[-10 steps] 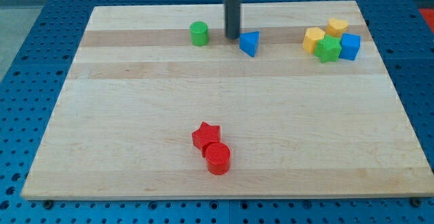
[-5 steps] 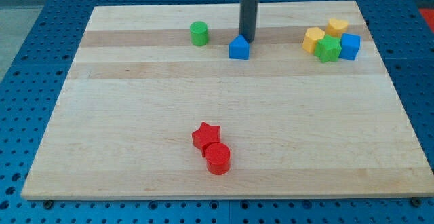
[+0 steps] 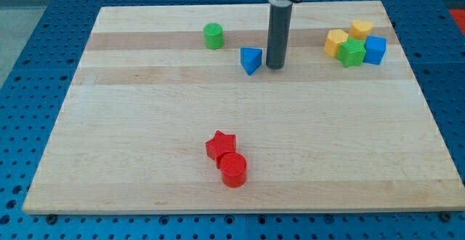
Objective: Put the blue triangle left to the green circle
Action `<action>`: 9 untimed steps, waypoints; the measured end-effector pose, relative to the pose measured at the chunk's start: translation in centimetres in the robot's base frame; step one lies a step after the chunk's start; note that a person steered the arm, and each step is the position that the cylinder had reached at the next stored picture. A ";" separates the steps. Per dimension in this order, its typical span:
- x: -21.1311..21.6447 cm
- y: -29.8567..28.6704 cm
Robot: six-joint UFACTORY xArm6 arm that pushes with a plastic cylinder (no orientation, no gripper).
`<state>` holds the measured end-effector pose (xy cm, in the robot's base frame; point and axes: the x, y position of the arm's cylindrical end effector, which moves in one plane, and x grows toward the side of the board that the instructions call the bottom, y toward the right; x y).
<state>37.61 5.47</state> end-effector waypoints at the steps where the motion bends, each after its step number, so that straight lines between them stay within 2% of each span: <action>1: 0.0 -2.2; 3: -2.3 -11.2; 4: -1.6 -11.4; 5: 0.4 -5.9; 6: 1.0 -3.8; 7: -3.2 -5.4; 9: -3.3 -9.9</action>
<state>34.29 -4.42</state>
